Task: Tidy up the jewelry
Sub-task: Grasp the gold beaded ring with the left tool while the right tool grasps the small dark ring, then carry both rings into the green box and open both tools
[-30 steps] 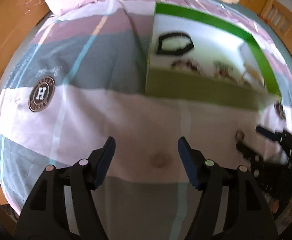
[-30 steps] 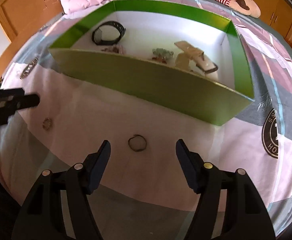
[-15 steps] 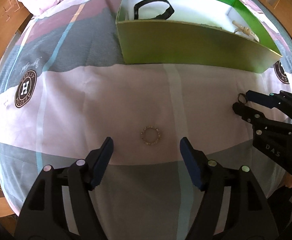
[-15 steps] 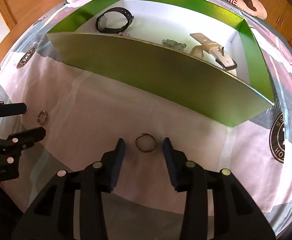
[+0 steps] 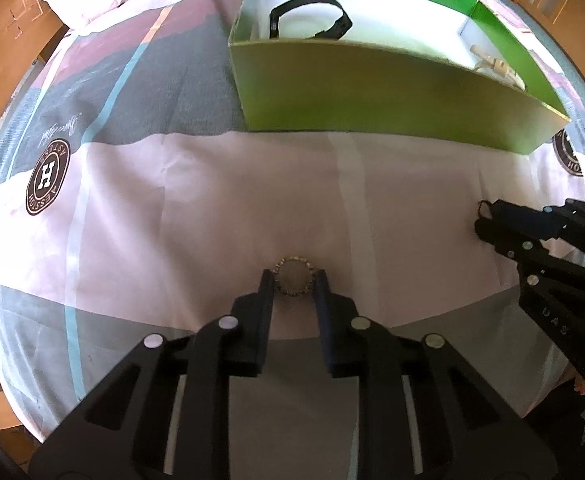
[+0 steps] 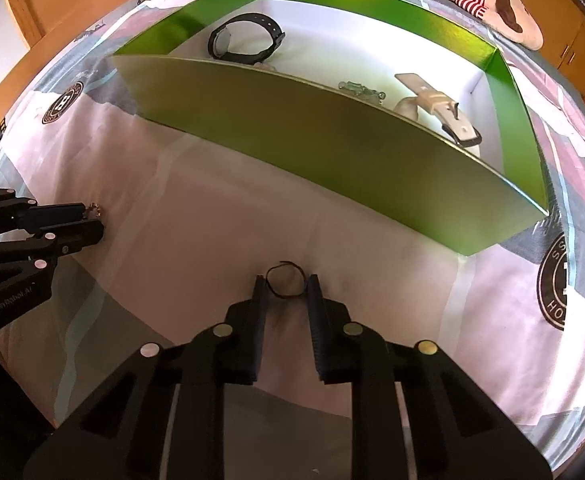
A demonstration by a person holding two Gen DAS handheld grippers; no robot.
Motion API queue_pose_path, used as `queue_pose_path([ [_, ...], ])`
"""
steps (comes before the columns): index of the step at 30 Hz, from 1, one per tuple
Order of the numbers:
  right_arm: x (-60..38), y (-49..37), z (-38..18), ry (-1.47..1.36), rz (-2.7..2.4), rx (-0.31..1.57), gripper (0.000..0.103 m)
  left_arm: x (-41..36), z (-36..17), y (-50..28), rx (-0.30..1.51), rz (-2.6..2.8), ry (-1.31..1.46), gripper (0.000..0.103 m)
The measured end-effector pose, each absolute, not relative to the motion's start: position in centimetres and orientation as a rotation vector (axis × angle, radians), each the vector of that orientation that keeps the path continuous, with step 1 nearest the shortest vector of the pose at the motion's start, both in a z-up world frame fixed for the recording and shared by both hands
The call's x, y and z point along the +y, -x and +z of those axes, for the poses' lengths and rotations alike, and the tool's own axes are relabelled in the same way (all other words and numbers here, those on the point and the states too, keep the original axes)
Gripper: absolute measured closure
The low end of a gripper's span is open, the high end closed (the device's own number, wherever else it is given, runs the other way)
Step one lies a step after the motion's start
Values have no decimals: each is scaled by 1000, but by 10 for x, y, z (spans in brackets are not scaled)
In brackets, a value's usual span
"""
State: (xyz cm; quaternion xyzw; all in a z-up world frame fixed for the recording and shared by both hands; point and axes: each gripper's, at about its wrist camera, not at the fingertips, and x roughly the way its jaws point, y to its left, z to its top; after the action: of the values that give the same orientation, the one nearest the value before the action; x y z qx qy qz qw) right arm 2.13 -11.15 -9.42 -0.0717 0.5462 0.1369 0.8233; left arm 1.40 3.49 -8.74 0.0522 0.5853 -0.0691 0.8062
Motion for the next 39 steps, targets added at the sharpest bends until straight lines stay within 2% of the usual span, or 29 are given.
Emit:
queue_pose_path([
  [16, -119, -15, -85, 142, 273, 1135, 83, 27, -59, -11, 1148, -249, -79, 82],
  [39, -117, -12, -83, 160, 257, 1130, 83, 11, -60, -14, 1128, -254, -121, 82],
])
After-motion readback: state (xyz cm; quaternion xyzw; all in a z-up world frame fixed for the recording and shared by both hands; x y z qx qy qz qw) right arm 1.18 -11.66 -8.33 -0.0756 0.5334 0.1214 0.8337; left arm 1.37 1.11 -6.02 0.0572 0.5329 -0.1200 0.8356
